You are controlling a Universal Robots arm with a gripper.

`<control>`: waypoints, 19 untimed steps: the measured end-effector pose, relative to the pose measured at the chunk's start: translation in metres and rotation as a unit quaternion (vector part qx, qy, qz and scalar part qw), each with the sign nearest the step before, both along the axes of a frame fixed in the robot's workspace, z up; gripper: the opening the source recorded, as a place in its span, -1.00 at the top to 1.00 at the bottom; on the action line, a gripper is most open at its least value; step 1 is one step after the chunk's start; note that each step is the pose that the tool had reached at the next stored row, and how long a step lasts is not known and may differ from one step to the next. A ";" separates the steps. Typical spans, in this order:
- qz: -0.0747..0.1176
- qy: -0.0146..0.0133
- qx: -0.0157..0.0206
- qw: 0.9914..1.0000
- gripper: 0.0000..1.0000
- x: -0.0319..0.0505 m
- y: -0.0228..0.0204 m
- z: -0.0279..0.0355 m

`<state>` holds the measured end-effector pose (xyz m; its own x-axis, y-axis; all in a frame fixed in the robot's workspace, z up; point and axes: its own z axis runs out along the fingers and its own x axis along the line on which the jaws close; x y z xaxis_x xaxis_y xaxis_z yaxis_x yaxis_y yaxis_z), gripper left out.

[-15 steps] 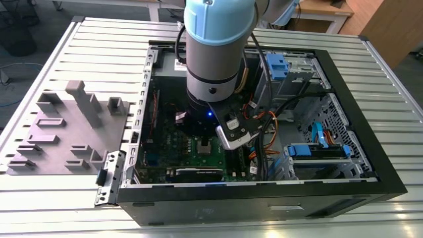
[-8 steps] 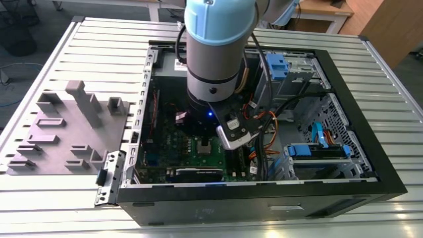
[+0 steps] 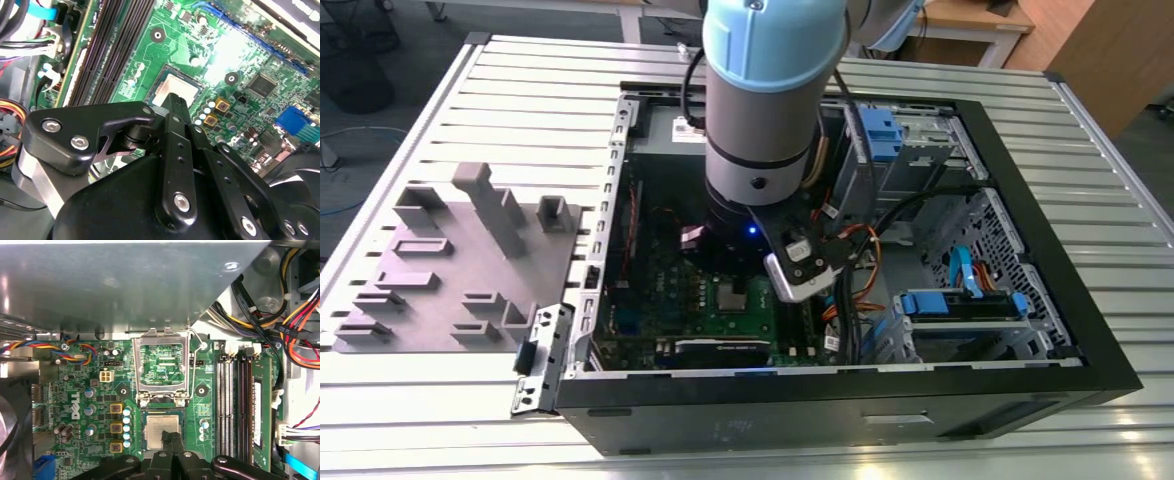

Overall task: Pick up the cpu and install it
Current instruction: 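Close the cpu cover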

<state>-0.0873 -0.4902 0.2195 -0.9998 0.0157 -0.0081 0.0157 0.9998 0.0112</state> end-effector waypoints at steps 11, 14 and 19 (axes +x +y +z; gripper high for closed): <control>0.000 0.000 0.000 1.000 0.79 0.0042 0.0000 0.0000; 0.000 0.000 0.000 1.000 0.79 0.0064 0.0000 0.0000; 0.000 0.000 0.000 1.000 0.79 0.0110 0.0000 0.0000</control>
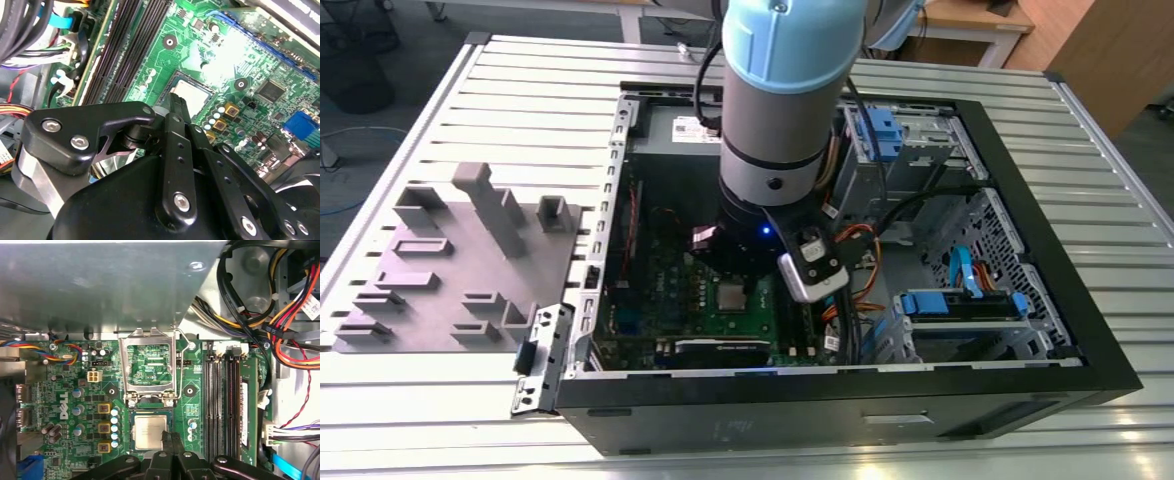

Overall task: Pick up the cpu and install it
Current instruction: 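Close the cpu cover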

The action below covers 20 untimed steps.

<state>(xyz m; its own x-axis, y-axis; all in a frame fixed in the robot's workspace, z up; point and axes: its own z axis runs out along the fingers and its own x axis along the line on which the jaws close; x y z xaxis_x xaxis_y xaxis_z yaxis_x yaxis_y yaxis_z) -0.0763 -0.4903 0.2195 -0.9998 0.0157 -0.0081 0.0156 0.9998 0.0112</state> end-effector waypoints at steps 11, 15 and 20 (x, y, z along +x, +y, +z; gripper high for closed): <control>0.008 0.000 0.000 1.000 0.79 0.0116 0.0000 -0.0004; 0.035 0.000 0.000 0.999 0.79 0.0121 0.0000 -0.0009; 0.079 0.000 0.000 0.997 0.79 0.0122 0.0000 -0.0018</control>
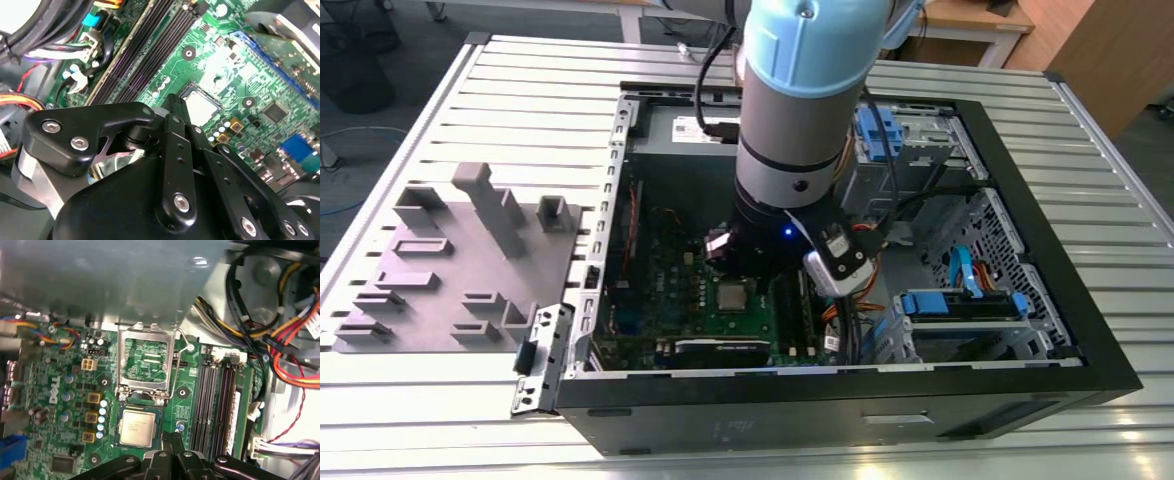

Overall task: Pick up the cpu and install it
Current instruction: 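Close the cpu cover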

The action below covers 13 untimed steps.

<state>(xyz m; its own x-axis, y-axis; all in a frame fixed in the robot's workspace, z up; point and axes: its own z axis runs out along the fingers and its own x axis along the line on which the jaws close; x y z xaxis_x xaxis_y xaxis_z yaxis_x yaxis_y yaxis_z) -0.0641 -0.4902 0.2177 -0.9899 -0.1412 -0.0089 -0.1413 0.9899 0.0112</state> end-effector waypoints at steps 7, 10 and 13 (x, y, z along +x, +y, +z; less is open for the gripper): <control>0.045 -0.002 0.002 0.999 0.79 0.0000 0.0000 -0.0004; 0.061 -0.003 0.003 0.998 0.79 0.0003 0.0000 -0.0005; 0.069 -0.003 0.004 0.998 0.79 0.0025 0.0002 -0.0011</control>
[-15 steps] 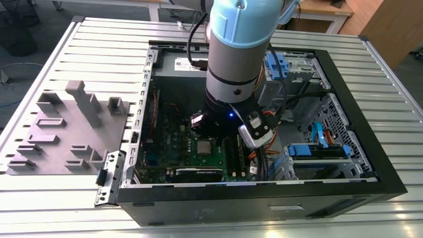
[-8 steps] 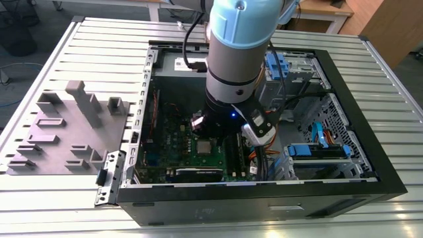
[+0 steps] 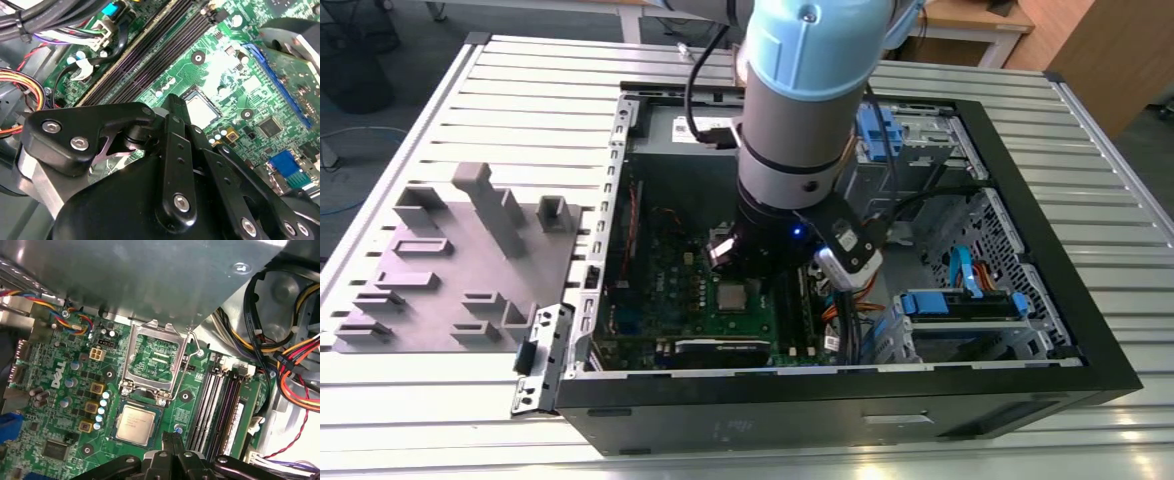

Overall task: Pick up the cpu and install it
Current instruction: 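Close the cpu cover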

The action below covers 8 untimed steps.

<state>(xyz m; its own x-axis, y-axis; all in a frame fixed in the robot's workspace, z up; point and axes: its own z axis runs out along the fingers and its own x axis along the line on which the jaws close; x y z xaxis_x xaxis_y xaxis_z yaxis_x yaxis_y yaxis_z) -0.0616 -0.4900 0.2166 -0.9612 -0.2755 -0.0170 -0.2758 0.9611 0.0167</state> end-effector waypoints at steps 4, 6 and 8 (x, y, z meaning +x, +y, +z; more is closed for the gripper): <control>0.003 0.000 0.000 1.000 0.79 0.0038 0.0031 -0.0010; 0.003 0.000 0.000 1.000 0.79 0.0045 0.0065 -0.0013; 0.004 0.000 0.000 1.000 0.79 0.0050 0.0099 -0.0016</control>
<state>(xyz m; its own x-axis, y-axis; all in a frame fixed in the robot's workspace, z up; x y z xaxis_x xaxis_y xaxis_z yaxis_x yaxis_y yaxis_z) -0.0566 -0.4801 0.2150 -0.9587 -0.2838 -0.0169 -0.2840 0.9587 0.0166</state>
